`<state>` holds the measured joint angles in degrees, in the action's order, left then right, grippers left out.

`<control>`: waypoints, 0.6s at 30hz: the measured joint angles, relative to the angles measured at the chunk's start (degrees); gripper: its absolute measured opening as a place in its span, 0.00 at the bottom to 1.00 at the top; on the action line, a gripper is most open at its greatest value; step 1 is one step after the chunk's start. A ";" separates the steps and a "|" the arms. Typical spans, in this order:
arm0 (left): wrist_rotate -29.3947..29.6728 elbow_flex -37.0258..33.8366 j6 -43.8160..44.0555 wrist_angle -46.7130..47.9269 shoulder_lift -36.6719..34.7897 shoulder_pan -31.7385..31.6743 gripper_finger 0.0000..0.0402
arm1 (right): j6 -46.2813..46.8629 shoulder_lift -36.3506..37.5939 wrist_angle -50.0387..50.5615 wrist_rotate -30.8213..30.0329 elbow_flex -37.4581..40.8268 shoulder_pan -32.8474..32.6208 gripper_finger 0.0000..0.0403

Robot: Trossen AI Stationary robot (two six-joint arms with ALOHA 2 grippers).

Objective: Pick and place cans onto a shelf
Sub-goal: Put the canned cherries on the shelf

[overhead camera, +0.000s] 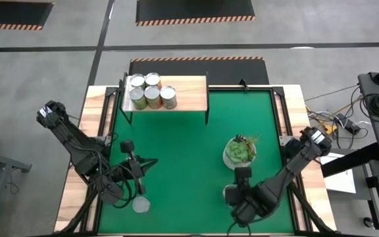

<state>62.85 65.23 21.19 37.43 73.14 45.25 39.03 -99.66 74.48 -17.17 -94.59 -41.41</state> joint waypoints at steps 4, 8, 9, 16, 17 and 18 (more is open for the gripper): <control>4.06 0.00 2.03 -0.12 -0.01 0.00 0.00 | 1.99 0.28 -0.01 -3.58 2.25 -2.62 0.69; 4.11 0.04 2.28 -0.31 -0.02 -0.04 0.00 | 4.70 0.49 -0.02 -4.94 4.74 -5.47 0.75; 4.09 0.27 2.42 -0.24 -0.02 -0.11 0.00 | 5.42 0.63 0.00 -5.34 5.29 -6.27 0.76; 4.07 2.09 5.95 -0.39 -0.09 -0.68 0.00 | 10.51 2.34 -3.70 -7.69 10.55 -10.34 0.77; 4.09 2.19 6.23 -0.40 -0.09 -0.74 0.00 | 10.58 2.86 -5.50 -8.02 11.80 -10.69 0.77; 4.09 2.19 6.34 -0.42 -0.09 -0.74 0.00 | 10.56 3.32 -7.43 -8.45 13.28 -10.91 0.77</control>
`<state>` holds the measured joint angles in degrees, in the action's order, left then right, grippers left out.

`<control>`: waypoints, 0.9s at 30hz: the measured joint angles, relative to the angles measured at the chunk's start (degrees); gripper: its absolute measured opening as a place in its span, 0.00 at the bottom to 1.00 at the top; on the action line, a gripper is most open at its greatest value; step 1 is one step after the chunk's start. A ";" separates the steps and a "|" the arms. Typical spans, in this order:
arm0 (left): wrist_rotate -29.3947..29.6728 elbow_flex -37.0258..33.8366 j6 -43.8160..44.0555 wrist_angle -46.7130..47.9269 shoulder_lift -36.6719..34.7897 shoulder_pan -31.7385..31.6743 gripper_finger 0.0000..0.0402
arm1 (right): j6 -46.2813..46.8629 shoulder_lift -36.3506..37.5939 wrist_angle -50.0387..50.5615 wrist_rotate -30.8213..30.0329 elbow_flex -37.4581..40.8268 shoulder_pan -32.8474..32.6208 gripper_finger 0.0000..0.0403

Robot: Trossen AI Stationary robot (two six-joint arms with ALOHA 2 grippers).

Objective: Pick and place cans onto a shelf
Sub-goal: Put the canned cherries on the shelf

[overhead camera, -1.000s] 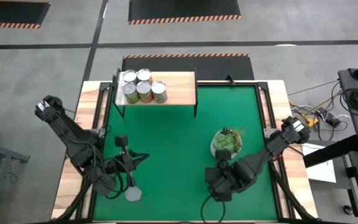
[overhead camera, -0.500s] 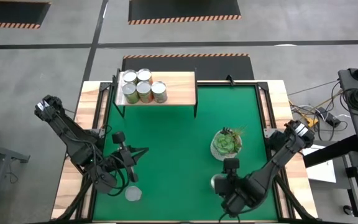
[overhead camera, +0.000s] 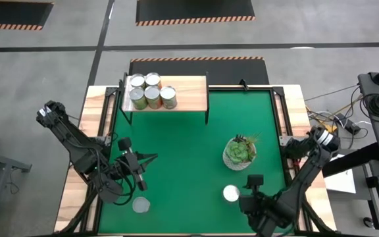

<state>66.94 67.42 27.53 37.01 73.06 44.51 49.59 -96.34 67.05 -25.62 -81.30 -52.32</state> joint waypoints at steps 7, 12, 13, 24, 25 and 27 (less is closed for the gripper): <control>0.00 0.00 0.02 -0.04 0.00 -0.02 0.00 | 0.53 4.32 -12.86 -0.11 12.75 0.07 0.76; -0.02 0.00 0.02 -0.03 0.00 -0.02 0.00 | -0.37 8.08 -27.57 -1.24 21.79 0.44 0.77; -0.02 0.00 0.03 -0.06 0.00 -0.02 0.00 | -0.98 8.76 -30.83 -1.95 23.58 0.48 0.77; -0.02 0.00 0.04 -0.11 0.00 -0.02 0.00 | -11.65 10.81 -60.14 -7.87 35.15 2.84 0.76; -0.04 -0.02 0.04 -0.11 0.00 -0.02 0.00 | -12.62 10.68 -62.27 -7.87 35.56 3.31 0.76; -0.02 -0.02 0.23 -0.13 0.00 -0.02 0.00 | -14.70 10.19 -64.63 -8.06 35.89 4.19 0.77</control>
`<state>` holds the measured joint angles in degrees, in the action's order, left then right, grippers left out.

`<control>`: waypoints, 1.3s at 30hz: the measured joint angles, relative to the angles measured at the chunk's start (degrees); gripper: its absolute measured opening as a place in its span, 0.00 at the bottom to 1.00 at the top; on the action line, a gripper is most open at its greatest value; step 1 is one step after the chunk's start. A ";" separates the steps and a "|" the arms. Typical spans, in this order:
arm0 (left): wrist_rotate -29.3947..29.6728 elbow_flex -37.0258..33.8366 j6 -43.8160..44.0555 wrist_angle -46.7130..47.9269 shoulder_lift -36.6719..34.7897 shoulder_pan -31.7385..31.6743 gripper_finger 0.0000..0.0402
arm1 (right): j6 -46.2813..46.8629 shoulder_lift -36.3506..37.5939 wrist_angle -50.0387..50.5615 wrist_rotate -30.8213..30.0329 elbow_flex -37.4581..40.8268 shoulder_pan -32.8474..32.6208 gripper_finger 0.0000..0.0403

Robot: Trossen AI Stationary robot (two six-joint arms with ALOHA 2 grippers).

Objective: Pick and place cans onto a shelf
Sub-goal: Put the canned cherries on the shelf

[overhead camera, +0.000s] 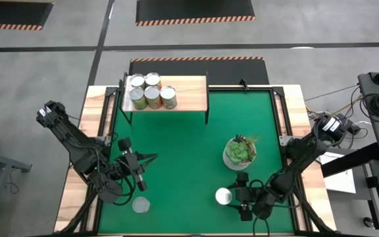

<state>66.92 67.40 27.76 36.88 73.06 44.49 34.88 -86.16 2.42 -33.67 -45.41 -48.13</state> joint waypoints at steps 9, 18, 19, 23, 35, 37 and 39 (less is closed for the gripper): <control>-0.02 -0.02 0.40 0.01 0.00 0.01 0.00 | -6.02 -3.26 -8.11 1.60 0.00 2.88 0.80; -0.02 -0.04 0.42 0.00 0.02 0.02 0.00 | -10.20 -4.71 -13.79 2.72 -0.18 4.84 0.70; -0.02 -0.04 0.42 0.00 0.02 0.02 0.00 | -10.27 -4.71 -13.82 2.69 -0.29 4.98 0.69; 0.00 -0.16 0.42 0.02 0.02 0.02 0.00 | -12.13 -4.58 -13.87 2.60 -1.80 5.41 0.65; 2.05 -0.81 0.64 -0.01 0.04 0.02 0.00 | -21.92 -4.28 -13.49 2.10 -8.02 9.42 0.66; 2.63 -0.81 0.83 -0.02 0.04 0.02 0.00 | -23.17 -4.28 -13.49 2.09 -8.81 10.29 0.66; 2.63 -0.84 0.98 -0.01 0.08 0.02 0.00 | -24.23 -4.28 -13.58 1.67 -9.42 11.30 0.66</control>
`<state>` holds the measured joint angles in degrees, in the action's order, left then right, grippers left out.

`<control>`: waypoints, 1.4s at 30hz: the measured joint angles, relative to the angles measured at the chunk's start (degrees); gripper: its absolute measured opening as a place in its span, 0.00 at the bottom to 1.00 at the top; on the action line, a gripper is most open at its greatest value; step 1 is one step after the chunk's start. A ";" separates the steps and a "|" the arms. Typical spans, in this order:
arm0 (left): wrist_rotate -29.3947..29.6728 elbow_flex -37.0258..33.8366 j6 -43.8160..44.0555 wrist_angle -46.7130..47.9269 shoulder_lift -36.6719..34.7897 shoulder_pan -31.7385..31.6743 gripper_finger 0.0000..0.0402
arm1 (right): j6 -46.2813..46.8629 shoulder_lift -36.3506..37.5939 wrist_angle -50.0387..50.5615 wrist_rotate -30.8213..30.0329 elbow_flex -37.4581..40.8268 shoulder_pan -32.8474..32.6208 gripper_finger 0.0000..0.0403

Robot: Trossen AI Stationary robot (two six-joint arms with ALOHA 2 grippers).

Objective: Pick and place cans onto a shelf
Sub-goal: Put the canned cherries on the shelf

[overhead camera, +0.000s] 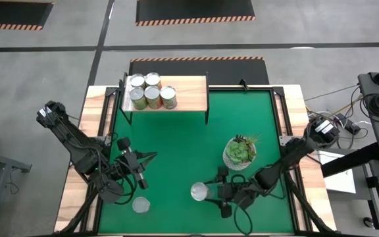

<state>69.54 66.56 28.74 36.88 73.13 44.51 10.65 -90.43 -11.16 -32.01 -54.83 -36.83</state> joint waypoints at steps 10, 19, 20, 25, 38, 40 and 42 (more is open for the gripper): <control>4.76 -0.06 -3.27 0.01 0.49 -0.07 0.00 | -17.33 0.26 -8.53 -4.20 -5.58 7.99 0.66; 11.16 0.96 -8.84 0.77 -3.70 1.60 0.00 | -25.09 0.97 -6.69 -4.42 -12.28 20.49 0.66; 11.18 0.92 -9.05 0.77 -4.23 1.65 0.00 | -25.23 1.23 -6.76 -4.47 -12.58 22.14 0.66; 12.83 -0.89 -7.96 2.81 -6.57 2.12 0.00 | -23.81 3.48 -7.12 -4.64 -11.73 30.91 0.66; 15.44 -2.55 -8.29 4.39 -7.94 2.19 0.00 | -6.72 0.70 -12.46 14.13 -10.36 55.78 0.66; 15.28 -2.55 -8.46 4.57 -7.75 2.19 0.00 | -5.28 -0.40 -13.65 15.67 -10.36 57.62 0.66; 15.19 -2.55 -8.75 4.61 -7.62 2.19 0.00 | -4.65 -1.37 -14.09 15.81 -10.36 58.56 0.65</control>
<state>84.73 64.01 19.99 41.49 65.51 46.70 6.00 -91.81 -25.25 -16.20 -65.19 21.73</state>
